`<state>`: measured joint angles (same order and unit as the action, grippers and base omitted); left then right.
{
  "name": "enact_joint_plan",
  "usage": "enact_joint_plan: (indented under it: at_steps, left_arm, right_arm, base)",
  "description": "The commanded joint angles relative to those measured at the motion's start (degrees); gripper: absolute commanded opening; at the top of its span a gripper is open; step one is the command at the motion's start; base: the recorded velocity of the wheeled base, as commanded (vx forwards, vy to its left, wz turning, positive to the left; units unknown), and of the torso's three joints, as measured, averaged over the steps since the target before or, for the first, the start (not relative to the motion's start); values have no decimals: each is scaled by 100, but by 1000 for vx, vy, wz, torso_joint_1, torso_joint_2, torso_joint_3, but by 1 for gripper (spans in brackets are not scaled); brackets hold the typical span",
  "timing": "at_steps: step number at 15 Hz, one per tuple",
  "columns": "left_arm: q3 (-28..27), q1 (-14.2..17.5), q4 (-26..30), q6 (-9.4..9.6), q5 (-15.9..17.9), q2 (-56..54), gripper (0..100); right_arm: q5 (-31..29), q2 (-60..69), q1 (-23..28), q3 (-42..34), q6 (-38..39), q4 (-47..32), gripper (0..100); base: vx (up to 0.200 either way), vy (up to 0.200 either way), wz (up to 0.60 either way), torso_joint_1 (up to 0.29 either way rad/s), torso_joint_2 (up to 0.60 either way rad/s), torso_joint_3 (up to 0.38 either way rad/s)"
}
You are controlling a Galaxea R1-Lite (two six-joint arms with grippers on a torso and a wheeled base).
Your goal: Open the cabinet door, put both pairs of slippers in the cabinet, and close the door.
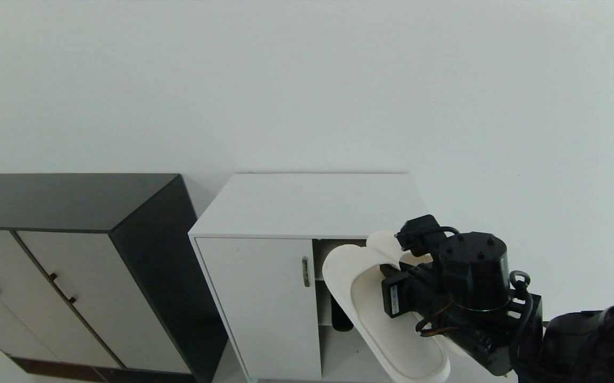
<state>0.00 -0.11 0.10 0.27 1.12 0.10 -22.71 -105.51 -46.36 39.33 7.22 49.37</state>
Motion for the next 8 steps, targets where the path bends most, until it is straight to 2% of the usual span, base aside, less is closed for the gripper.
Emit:
enact_joint_plan:
  at_steps: [1,7,8]
  left_arm:
    - [0,2,-1,0,2,8,0]
    - [0,-7,-1,0,2,8,0]
    - [0,-7,-1,0,2,8,0]
  right_arm:
    - [-32,-5,-5,-13,-10,2,0]
    - [-137,-22,-22,-30,-45,2,0]
    - [-137,-22,-22,-30,-45,2,0]
  base:
    - [0,0,0,0,0,0]
    - [0,0,0,0,0,0]
    - [0,0,0,-119,276,144]
